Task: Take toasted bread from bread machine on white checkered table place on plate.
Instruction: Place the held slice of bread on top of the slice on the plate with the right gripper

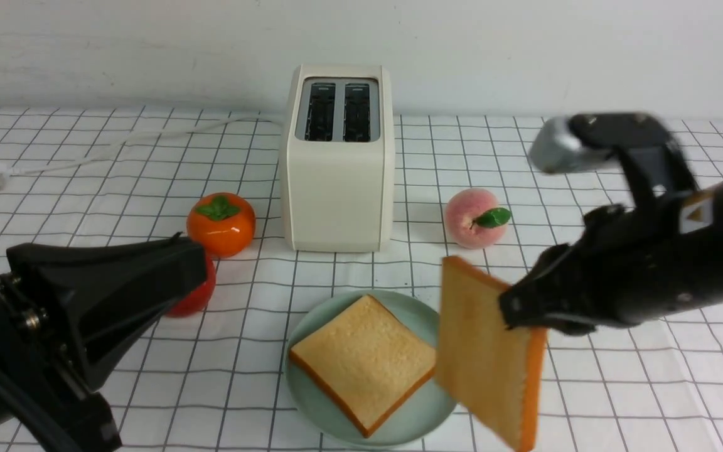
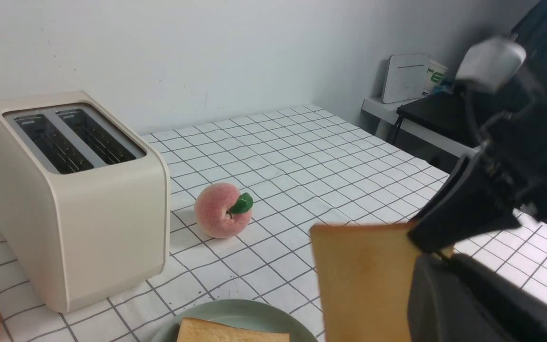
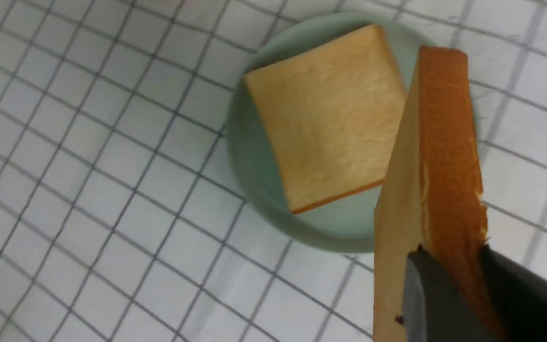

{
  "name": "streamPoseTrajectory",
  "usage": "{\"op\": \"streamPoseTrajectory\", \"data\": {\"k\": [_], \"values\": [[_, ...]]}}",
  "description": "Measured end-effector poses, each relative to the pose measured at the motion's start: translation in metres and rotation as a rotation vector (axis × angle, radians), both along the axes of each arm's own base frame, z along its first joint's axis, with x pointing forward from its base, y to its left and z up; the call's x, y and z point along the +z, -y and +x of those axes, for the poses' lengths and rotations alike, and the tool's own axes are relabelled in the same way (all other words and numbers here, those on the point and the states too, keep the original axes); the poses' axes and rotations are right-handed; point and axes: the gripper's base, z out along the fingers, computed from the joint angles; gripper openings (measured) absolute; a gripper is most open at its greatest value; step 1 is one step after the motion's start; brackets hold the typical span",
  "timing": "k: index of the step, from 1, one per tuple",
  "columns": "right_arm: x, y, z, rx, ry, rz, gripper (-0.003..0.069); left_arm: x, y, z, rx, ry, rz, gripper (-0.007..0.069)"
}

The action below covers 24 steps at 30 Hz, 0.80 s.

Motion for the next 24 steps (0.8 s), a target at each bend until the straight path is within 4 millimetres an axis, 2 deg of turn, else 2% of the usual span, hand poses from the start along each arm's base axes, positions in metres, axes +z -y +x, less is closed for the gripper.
{"op": "streamPoseTrajectory", "data": {"k": [4, 7, 10, 12, 16, 24], "values": [[-0.015, -0.025, 0.013, 0.149, 0.001, 0.149, 0.0104, 0.0, 0.0, 0.0, 0.0, 0.0, 0.0, 0.0002], [-0.029, -0.034, 0.032, 0.157, 0.01, 0.256, 0.0104, 0.0, 0.0, 0.0, 0.0, 0.0, 0.0, 0.0004], [-0.039, -0.033, 0.046, 0.121, 0.001, 0.302, 0.0104, 0.0, 0.0, 0.0, 0.0, 0.0, 0.0, 0.0004], [-0.056, -0.032, 0.063, 0.084, 0.005, 0.32, 0.0104, 0.0, 0.0, 0.0, 0.0, 0.0, 0.0, 0.0005], [-0.075, -0.027, 0.08, 0.036, -0.018, 0.357, 0.0104, 0.0, 0.0, 0.0, 0.0, 0.0, 0.0, 0.0005], [-0.098, -0.015, 0.096, 0.0, -0.089, 0.398, 0.0104, 0.0, 0.0, 0.0, 0.0, 0.0, 0.0, 0.0005]]}}
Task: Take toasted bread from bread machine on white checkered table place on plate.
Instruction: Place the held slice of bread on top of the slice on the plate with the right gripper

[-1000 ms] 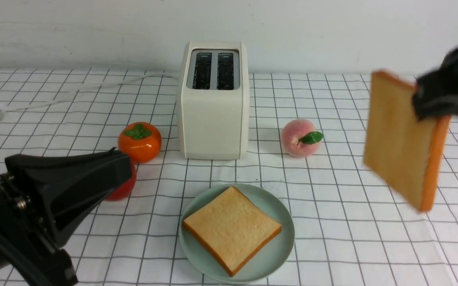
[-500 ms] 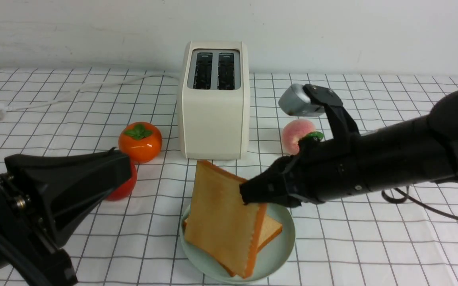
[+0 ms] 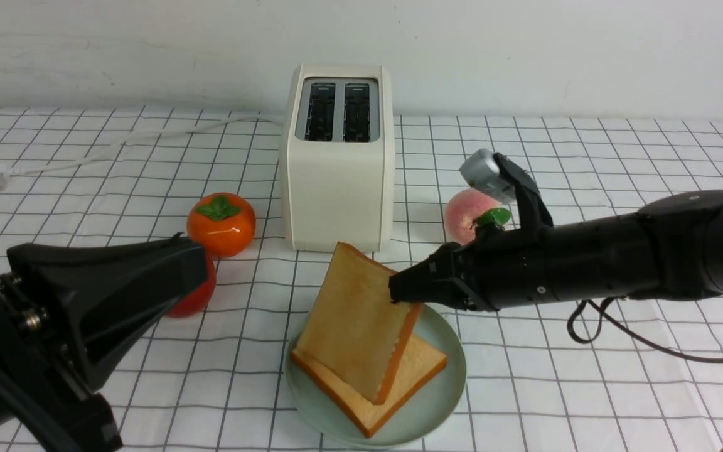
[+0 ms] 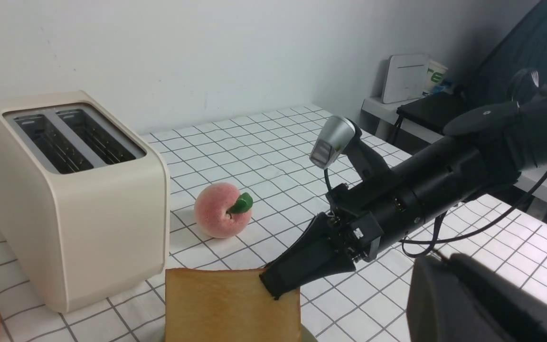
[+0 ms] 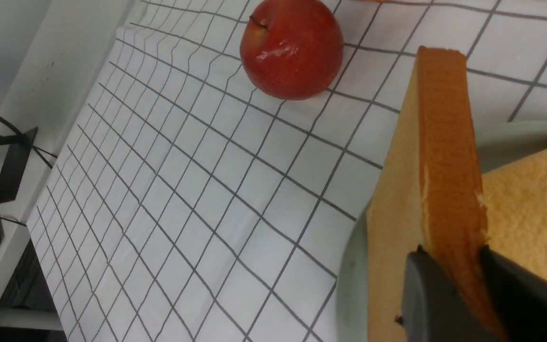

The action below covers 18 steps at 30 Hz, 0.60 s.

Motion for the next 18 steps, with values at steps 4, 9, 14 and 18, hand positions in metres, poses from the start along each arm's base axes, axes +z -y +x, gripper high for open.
{"op": "streamPoseTrajectory", "data": {"k": [4, 9, 14, 18], "values": [[-0.004, -0.0002, 0.0007, 0.004, -0.011, -0.002, 0.0111, 0.0, 0.0, 0.0, 0.0, 0.0, 0.0, 0.0005], [-0.0067, 0.0007, -0.0009, 0.035, 0.004, -0.045, 0.026, 0.0, 0.0, 0.0, 0.0, 0.0, 0.0, 0.0005], [-0.0101, 0.0023, -0.0032, 0.079, 0.026, -0.106, 0.0459, 0.0, 0.0, 0.0, 0.0, 0.0, 0.0, 0.0005], [-0.0053, 0.0086, -0.0054, 0.094, 0.084, -0.21, 0.0549, 0.0002, -0.0003, 0.0003, 0.005, 0.002, -0.001, 0.0005]]}}
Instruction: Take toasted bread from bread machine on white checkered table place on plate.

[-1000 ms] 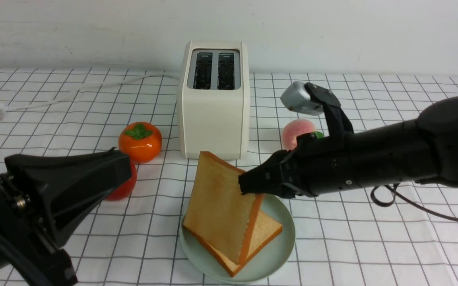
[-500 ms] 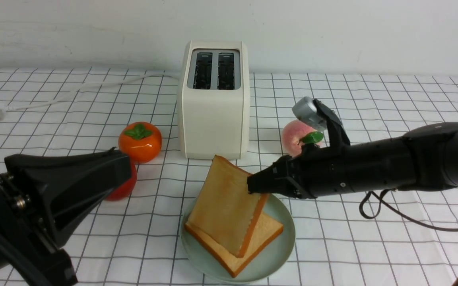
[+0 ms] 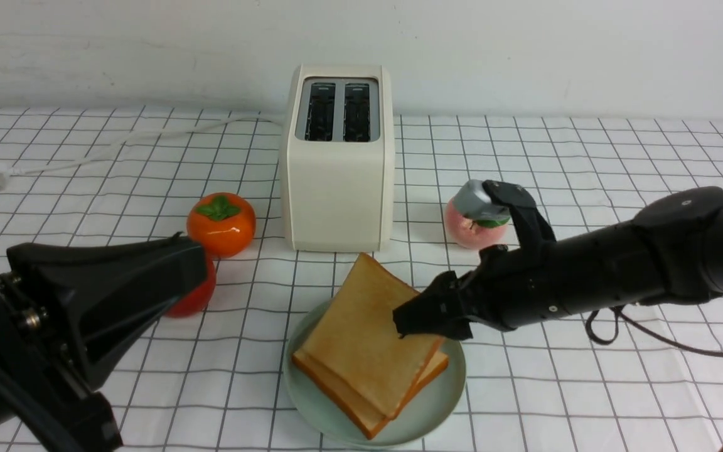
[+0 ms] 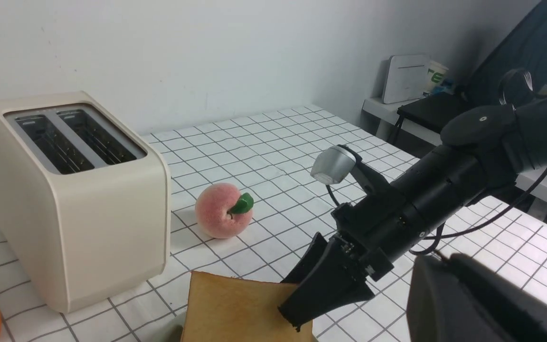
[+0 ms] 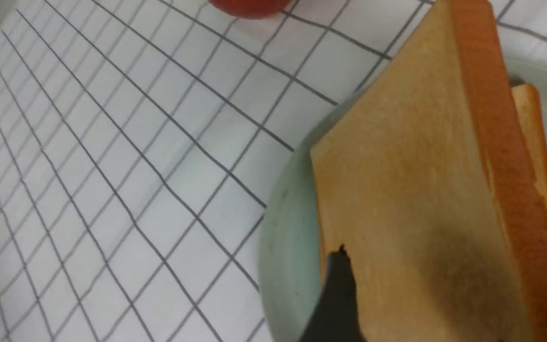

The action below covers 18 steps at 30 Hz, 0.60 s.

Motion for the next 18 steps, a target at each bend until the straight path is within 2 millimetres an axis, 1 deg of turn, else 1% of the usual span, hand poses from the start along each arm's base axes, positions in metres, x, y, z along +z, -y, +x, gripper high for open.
{"op": "streamPoseTrajectory", "data": {"k": [2, 3, 4, 6, 7, 9, 10, 12, 13, 14, 15, 16, 18], "values": [[0.009, 0.005, -0.003, -0.009, 0.035, -0.052, 0.0554, 0.0, 0.0, 0.0, 0.005, 0.002, -0.001, 0.0005], [0.009, 0.005, -0.003, -0.006, 0.039, -0.061, 0.0554, 0.0, 0.0, 0.0, 0.004, 0.002, -0.001, 0.0005], [0.015, 0.008, -0.005, -0.011, 0.057, -0.085, 0.0553, 0.0, 0.0, 0.0, 0.005, 0.002, -0.001, 0.0005], [0.033, 0.015, -0.013, -0.027, 0.098, -0.13, 0.0539, 0.0, 0.0, 0.0, 0.005, 0.002, -0.001, 0.0005], [0.046, 0.02, -0.02, -0.038, 0.114, -0.161, 0.0519, 0.0, 0.0, 0.0, 0.005, 0.001, -0.002, 0.0005], [0.053, 0.023, -0.025, -0.042, 0.115, -0.18, 0.0505, 0.0, 0.0, 0.0, 0.005, 0.001, -0.002, 0.0005], [0.066, 0.028, -0.038, -0.059, 0.079, -0.188, 0.046, 0.0, 0.0, 0.0, 0.007, 0.002, -0.003, 0.0004], [0.08, 0.035, -0.053, -0.089, 0.03, -0.2, 0.04, 0.001, -0.001, 0.001, 0.013, 0.004, -0.004, -0.0001], [0.089, 0.04, -0.065, -0.11, -0.002, -0.217, 0.0344, 0.001, -0.001, 0.001, 0.021, 0.007, -0.006, -0.0012], [0.091, 0.041, -0.066, -0.113, -0.007, -0.22, 0.0333, 0.001, -0.002, 0.001, 0.024, 0.008, -0.007, -0.0013], [0.101, 0.049, -0.081, -0.14, -0.037, -0.249, 0.0244, 0.002, -0.003, 0.002, 0.034, 0.013, -0.011, -0.0013], [0.11, 0.056, -0.092, -0.174, -0.041, -0.271, 0.0186, 0.003, -0.004, 0.001, 0.044, 0.023, -0.017, -0.0013], [0.123, 0.067, -0.111, -0.214, -0.044, -0.31, 0.0073, 0.006, -0.007, -0.003, 0.053, 0.039, -0.035, -0.0013]]}}
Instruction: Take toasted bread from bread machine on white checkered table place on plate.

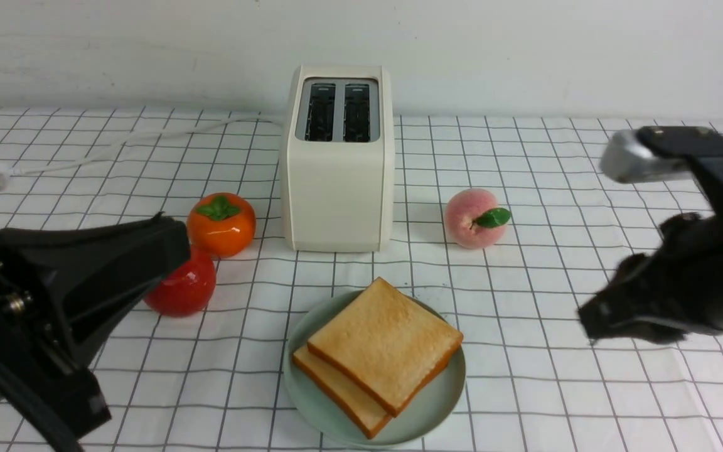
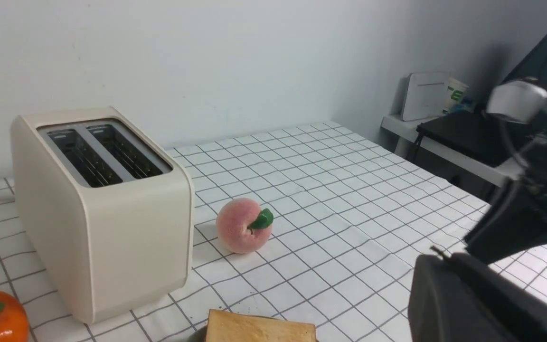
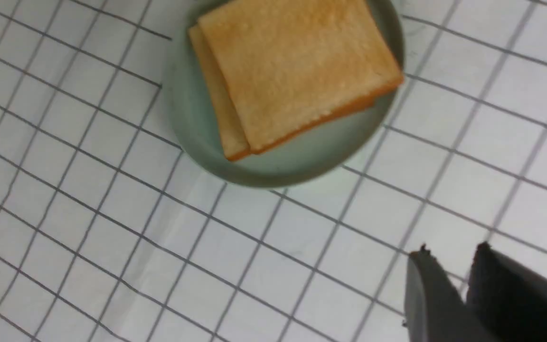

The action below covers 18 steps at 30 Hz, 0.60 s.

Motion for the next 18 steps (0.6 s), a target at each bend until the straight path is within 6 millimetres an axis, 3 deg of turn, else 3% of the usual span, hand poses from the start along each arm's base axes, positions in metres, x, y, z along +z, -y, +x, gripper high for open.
{"op": "streamPoseTrajectory", "data": {"k": [2, 3, 4, 5, 6, 12, 18], "values": [[0.012, 0.012, -0.021, -0.043, 0.015, -0.036, -0.0001, 0.002, -0.005, -0.006, 0.013, 0.018, -0.029, -0.0013], [0.014, 0.015, -0.025, -0.054, 0.024, -0.04, -0.0004, 0.003, -0.006, -0.008, 0.016, 0.026, -0.035, -0.0013], [0.019, 0.024, -0.043, -0.09, 0.028, -0.055, -0.0015, 0.002, -0.011, -0.015, 0.033, 0.043, -0.062, -0.0013], [0.017, 0.024, -0.043, -0.089, 0.022, -0.063, -0.0016, 0.003, -0.012, -0.017, 0.035, 0.053, -0.068, -0.0013], [0.018, 0.033, -0.061, -0.121, 0.026, -0.077, -0.0016, -0.001, -0.018, -0.024, 0.051, 0.071, -0.09, -0.0013], [0.001, 0.058, -0.125, -0.211, 0.094, -0.028, -0.0013, -0.051, -0.034, -0.049, 0.077, 0.083, -0.11, -0.0013], [-0.019, 0.068, -0.154, -0.24, 0.216, 0.04, -0.0008, -0.093, -0.035, -0.052, 0.08, 0.024, -0.076, -0.0013]]}}
